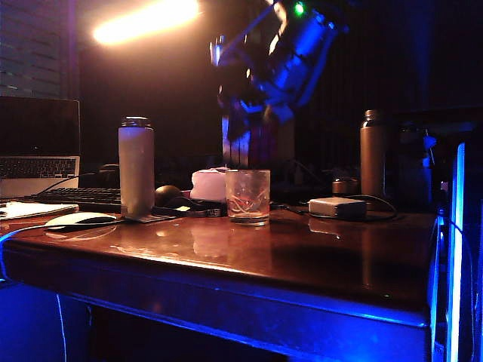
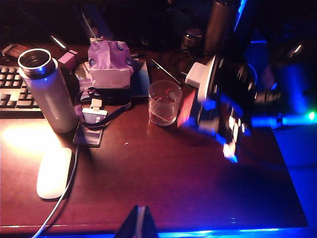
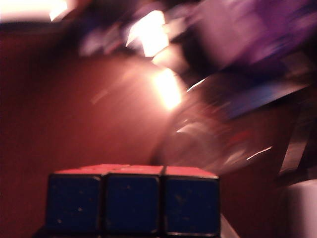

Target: Stack the Rubik's Cube on top of the glass cup.

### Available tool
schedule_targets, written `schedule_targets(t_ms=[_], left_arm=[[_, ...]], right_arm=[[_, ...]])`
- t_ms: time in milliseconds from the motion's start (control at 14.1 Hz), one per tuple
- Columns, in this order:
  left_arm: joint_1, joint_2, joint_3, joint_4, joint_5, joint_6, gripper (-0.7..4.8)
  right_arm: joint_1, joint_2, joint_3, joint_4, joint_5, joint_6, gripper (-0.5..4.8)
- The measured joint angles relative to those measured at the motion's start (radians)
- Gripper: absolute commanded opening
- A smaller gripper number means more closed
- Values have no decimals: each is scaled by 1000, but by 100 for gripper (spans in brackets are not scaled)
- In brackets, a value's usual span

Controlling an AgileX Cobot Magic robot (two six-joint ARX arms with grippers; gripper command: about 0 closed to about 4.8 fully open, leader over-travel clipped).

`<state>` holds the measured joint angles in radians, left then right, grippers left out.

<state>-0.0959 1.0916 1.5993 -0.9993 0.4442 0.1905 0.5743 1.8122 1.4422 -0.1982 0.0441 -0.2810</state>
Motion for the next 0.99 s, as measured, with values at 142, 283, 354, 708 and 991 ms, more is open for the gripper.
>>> schedule_targets(t_ms=[142, 283, 354, 708, 991], left_arm=[[0, 0, 0, 0, 0, 0, -3], [0, 0, 0, -2, 0, 0, -3], [0, 0, 0, -8, 0, 0, -3], [0, 0, 0, -9, 0, 0, -3], [0, 0, 0, -14, 0, 0, -3]], right_arm=[[-8, 0, 9, 72, 23, 0, 242], [-27, 3, 9, 163, 48, 0, 241], [-37, 8, 9, 203, 52, 0, 242], [-75, 78, 19, 308, 44, 0, 241], [-84, 188, 203, 280, 20, 3, 241]])
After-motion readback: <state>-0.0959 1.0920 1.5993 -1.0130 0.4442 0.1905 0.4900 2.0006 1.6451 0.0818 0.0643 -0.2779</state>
